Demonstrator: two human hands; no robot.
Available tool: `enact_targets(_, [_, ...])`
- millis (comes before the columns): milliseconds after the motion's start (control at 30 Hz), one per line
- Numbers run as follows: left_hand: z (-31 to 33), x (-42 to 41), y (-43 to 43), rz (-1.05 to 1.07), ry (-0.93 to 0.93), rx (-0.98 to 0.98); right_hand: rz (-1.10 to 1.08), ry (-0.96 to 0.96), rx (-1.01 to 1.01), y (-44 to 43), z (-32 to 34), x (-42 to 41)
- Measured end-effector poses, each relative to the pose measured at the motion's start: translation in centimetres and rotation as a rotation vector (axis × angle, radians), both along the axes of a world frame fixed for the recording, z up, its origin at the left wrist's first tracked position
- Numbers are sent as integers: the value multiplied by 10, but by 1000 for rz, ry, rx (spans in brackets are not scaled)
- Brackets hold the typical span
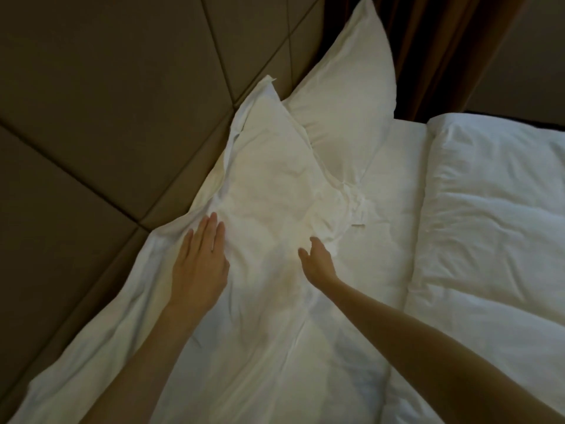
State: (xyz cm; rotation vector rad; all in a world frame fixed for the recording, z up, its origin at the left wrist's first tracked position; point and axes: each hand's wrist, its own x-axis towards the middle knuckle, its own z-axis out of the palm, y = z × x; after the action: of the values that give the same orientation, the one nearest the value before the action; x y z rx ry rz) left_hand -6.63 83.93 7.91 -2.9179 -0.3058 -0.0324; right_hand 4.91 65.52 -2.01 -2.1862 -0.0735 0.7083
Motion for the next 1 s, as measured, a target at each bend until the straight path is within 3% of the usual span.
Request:
enact_targets(167, [-8,-5,-6,44,-10,12,-235,-265,114,32,-1,20])
enact_targets(267, [-23,5,-3,39,-60,3,-255,-359,99,55,-23,50])
enact_targets(467, [-49,7,9,23,-109,61,-181,51,-159,39,-135,40])
enact_targets(567, [-49,9,8,28,-117,101,-149,37,-271,17,-165,18])
enact_targets(733, [-43,8,-11,14,-61,203,-233,92,-376,10,-142,1])
enact_targets(900, [-50,-22,-32,-205,49,242,-271,-166,-130,36,-101,-42])
enact_targets(1000, [-45,-47,-21,-190,157,234,-106,-121,-12,58,-93,-85])
